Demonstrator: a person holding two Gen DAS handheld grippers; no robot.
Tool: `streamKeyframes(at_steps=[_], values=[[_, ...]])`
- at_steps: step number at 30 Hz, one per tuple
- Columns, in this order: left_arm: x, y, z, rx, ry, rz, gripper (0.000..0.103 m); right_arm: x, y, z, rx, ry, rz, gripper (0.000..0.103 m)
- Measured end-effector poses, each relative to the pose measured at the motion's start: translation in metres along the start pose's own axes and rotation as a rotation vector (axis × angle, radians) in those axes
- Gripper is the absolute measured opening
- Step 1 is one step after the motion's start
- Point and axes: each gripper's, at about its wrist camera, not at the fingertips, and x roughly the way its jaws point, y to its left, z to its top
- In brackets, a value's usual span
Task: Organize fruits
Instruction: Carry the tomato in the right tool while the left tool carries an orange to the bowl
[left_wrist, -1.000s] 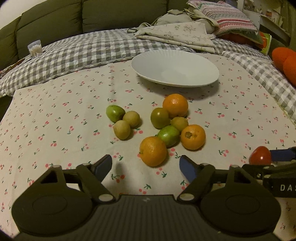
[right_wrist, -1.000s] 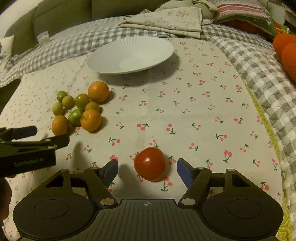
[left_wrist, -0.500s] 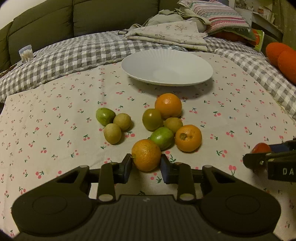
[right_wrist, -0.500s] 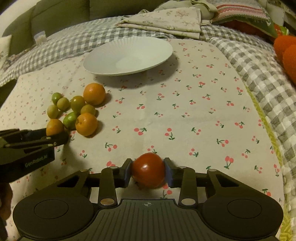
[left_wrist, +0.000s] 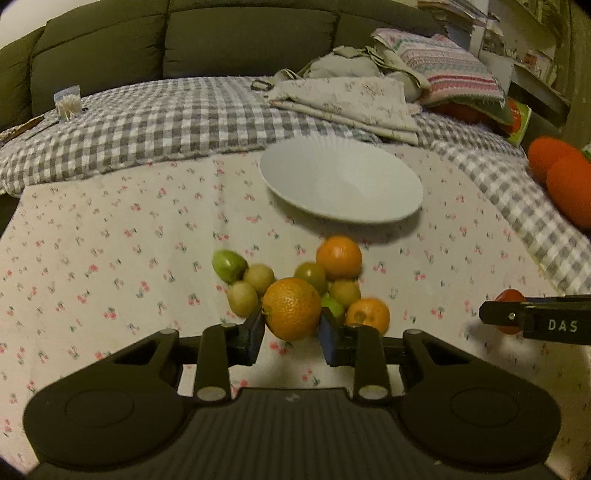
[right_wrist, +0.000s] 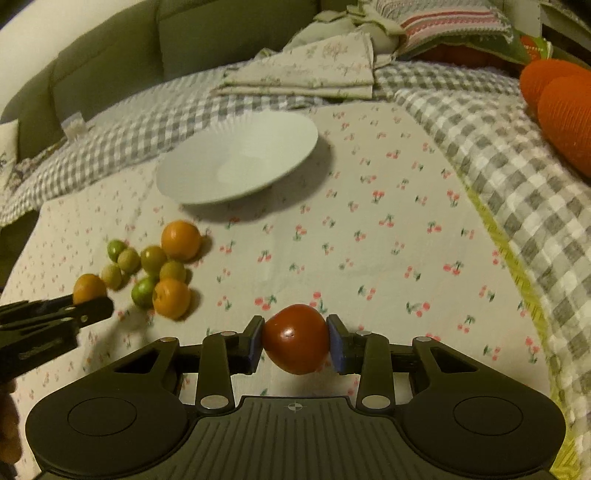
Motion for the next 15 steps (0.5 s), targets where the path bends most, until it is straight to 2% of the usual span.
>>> streamKeyframes(at_steps=[4, 7, 10, 15], values=[[0.0, -0.003, 0.027, 0.005, 0.008, 0.0, 0.03, -0.003, -0.001, 0.017, -0.005, -0.035, -0.012, 0.035], [0.005, -0.007, 0.047, -0.019, -0.024, -0.013, 0.03, -0.002, 0.002, 0.037, -0.02, -0.061, -0.02, 0.035], [0.021, -0.009, 0.061, -0.023, -0.036, 0.001, 0.03, 0.006, 0.008, 0.058, -0.038, -0.077, -0.021, 0.035], [0.05, -0.009, 0.071, -0.045, -0.026, -0.018, 0.03, 0.029, 0.016, 0.084, -0.049, -0.099, -0.02, 0.035]])
